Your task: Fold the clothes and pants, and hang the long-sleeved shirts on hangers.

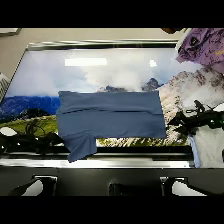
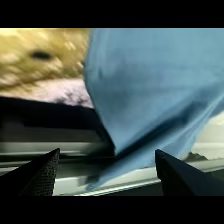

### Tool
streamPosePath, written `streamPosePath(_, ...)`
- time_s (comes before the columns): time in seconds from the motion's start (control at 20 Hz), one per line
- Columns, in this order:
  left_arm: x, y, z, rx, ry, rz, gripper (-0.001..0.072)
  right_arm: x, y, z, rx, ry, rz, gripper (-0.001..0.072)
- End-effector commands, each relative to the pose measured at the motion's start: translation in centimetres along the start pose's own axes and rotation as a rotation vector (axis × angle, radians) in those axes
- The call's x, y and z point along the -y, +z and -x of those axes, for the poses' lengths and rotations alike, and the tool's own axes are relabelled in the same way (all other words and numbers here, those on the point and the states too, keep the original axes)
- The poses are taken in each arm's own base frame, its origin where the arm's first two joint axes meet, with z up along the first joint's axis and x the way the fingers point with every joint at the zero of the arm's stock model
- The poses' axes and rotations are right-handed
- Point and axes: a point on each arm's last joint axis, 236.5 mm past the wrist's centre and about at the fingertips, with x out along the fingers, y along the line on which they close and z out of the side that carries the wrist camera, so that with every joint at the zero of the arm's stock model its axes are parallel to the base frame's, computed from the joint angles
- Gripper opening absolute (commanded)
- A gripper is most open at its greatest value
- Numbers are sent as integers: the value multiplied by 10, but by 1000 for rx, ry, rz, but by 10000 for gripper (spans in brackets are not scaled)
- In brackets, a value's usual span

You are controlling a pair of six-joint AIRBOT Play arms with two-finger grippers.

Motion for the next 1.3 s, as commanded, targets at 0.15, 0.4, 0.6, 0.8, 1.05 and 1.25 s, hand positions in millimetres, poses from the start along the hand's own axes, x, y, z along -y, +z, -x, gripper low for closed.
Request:
streamPosePath(0.15, 20, -2, -31, 64, -58, -5, 664, -14, -9, 5, 28, 50, 11, 480)
streamPosePath(0.4, 23, -7, -52, 45, -19, -4, 382, -15, -16, 6, 1, 53, -6, 478)
streamPosePath(0.6, 20, -12, -59, 14, -7, 0, 18, -9, -19, 6, -11, 29, -4, 479)
streamPosePath(0.8, 20, -12, -59, 14, -7, 0, 17, 29, -24, -1, -25, -109, -20, 481)
streamPosePath(1.05, 20, -15, -59, 1, -9, 0, 17, 38, -25, -30, -9, -80, -28, 480)
streamPosePath(1.25, 21, -17, -59, -9, -10, -1, 17, 20, -10, -46, 21, 33, -28, 479)
